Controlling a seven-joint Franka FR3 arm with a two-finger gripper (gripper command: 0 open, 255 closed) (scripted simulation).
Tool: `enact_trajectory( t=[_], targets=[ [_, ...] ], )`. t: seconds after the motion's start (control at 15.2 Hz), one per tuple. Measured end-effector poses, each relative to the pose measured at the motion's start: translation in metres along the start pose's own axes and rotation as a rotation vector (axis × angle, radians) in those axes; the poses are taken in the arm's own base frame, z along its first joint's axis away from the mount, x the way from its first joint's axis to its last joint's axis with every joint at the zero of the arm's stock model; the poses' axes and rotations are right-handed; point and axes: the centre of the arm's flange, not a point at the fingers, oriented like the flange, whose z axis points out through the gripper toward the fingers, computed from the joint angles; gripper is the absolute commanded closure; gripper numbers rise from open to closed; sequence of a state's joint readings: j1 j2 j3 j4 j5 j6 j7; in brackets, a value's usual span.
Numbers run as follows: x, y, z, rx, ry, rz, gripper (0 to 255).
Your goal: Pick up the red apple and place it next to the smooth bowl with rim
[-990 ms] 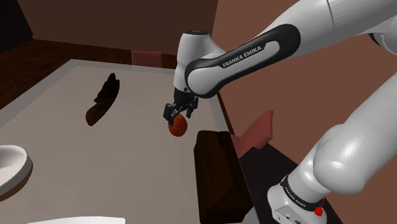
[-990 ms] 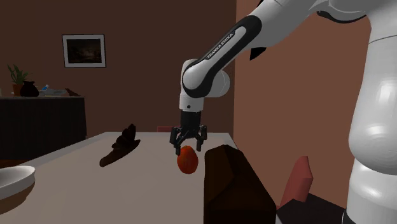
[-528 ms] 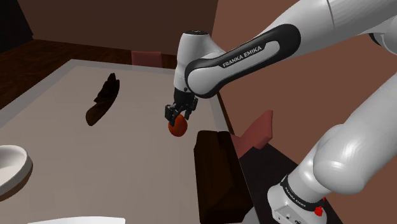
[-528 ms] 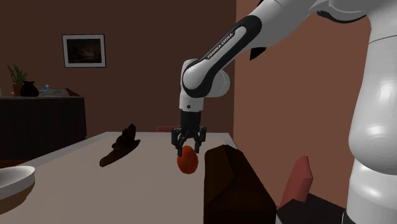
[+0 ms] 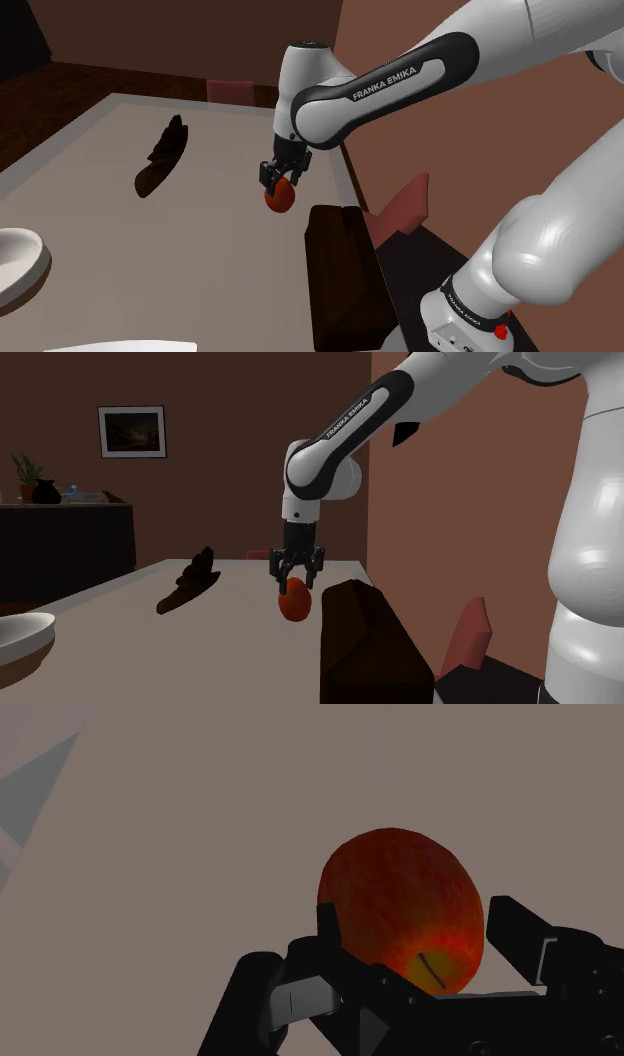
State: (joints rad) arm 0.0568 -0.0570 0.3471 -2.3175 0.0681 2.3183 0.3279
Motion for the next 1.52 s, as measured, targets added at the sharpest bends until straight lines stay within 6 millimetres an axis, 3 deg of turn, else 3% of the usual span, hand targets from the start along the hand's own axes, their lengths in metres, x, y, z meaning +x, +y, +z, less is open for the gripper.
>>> enact_trajectory(
  t=[1.52],
  targets=[
    [0.007, -0.006, -0.122, 0.000, 0.000, 0.000, 255]
  ],
)
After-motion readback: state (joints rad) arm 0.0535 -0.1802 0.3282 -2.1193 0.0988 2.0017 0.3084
